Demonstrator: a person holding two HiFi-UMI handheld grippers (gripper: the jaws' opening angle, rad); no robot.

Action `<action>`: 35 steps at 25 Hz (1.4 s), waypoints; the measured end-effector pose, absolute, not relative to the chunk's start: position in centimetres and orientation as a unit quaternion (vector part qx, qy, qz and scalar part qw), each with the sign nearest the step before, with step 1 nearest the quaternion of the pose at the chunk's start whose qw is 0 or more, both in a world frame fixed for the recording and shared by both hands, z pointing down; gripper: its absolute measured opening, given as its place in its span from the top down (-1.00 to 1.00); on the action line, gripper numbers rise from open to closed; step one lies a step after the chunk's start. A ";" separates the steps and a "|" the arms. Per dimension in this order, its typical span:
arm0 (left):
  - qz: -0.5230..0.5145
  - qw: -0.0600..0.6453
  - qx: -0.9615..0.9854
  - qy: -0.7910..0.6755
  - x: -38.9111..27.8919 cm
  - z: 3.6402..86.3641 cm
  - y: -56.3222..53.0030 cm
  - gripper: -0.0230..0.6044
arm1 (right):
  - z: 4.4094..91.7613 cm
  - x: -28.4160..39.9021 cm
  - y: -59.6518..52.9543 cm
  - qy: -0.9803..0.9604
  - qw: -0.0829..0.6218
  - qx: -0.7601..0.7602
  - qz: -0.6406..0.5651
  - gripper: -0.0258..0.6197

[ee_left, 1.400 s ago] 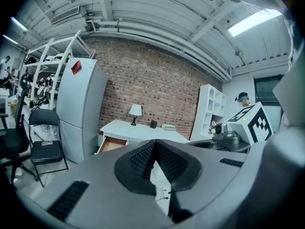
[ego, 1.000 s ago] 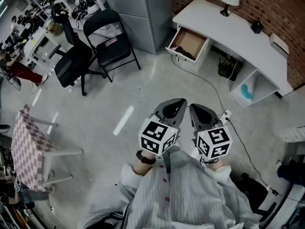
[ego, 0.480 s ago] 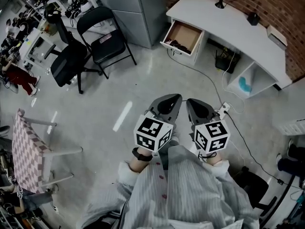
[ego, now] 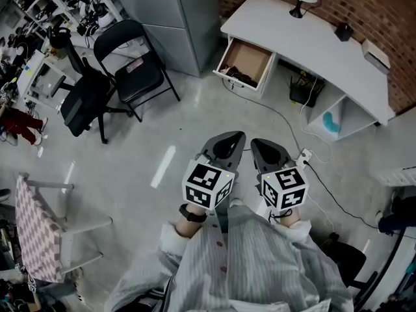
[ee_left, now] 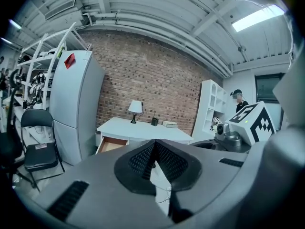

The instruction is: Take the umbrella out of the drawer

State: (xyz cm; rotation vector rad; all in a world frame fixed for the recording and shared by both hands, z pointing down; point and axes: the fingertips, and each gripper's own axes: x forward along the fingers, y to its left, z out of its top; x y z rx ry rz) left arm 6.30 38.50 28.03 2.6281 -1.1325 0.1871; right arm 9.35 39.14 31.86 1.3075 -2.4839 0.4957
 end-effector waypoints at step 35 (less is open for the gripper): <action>0.091 0.182 0.917 -0.343 -1.0 32.9 12.5 0.90 | 36.9 2.9 13.1 -0.821 0.169 0.496 0.225 0.81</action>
